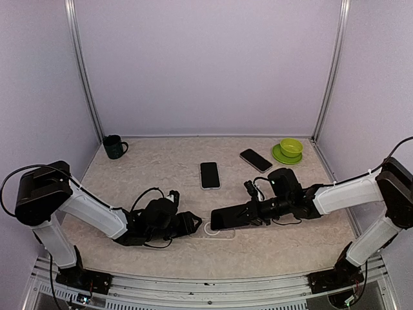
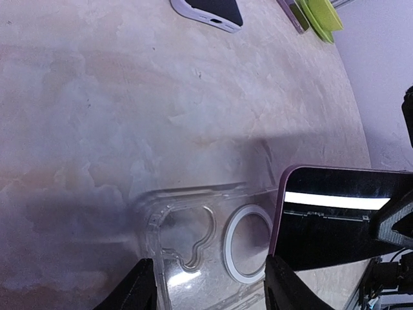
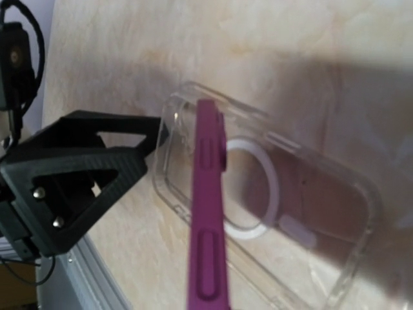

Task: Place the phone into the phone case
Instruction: Move the phone case to the center of the board.

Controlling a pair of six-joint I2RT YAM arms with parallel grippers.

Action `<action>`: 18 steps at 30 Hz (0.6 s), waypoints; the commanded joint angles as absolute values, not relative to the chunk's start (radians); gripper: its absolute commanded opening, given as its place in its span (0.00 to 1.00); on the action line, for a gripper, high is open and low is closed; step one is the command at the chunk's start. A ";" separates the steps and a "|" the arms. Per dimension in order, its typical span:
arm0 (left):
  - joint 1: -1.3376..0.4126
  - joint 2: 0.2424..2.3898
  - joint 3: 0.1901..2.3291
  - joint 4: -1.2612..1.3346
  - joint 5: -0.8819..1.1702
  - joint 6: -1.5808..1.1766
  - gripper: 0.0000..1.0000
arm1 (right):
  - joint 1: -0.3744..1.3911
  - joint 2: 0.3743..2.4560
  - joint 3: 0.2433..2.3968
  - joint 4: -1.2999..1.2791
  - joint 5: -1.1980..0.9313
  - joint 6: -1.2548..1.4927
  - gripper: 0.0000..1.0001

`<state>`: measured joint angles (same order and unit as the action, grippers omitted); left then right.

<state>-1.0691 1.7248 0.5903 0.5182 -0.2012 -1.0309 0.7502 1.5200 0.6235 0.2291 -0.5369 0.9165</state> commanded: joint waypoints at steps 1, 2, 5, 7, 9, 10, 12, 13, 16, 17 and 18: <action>-1.075 1.721 0.602 0.546 -0.215 -1.003 0.56 | 0.741 1.513 0.639 0.287 -0.590 0.940 0.00; -1.075 1.715 0.601 0.541 -0.222 -1.000 0.56 | 0.741 1.512 0.638 0.287 -0.589 0.940 0.00; -1.073 1.694 0.598 0.534 -0.238 -0.986 0.57 | 0.741 1.521 0.643 0.292 -0.600 0.946 0.00; -1.072 1.683 0.596 0.530 -0.246 -0.977 0.57 | 0.740 1.535 0.651 0.291 -0.617 0.950 0.00; -1.070 1.675 0.590 0.532 -0.251 -0.975 0.57 | 0.740 1.553 0.659 0.296 -0.636 0.959 0.00; -1.069 1.672 0.589 0.534 -0.251 -0.974 0.57 | 0.741 1.560 0.663 0.301 -0.642 0.966 0.00; -1.069 1.673 0.587 0.538 -0.247 -0.976 0.57 | 0.741 1.575 0.669 0.312 -0.657 0.977 0.00; -1.068 1.677 0.586 0.539 -0.246 -0.976 0.57 | 0.740 1.583 0.671 0.319 -0.663 0.983 0.00; -1.069 1.684 0.581 0.542 -0.245 -0.984 0.57 | 0.741 1.603 0.676 0.344 -0.685 1.005 0.00; -1.069 1.686 0.578 0.543 -0.246 -0.987 0.57 | 0.741 1.608 0.676 0.351 -0.693 1.012 0.00; -1.068 1.688 0.576 0.541 -0.248 -0.991 0.57 | 0.740 1.614 0.679 0.357 -0.699 1.018 0.00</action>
<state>-1.0683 1.6951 0.5900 0.5266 -0.2260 -0.9943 0.7494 1.5974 0.6441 0.2714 -0.6384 0.9840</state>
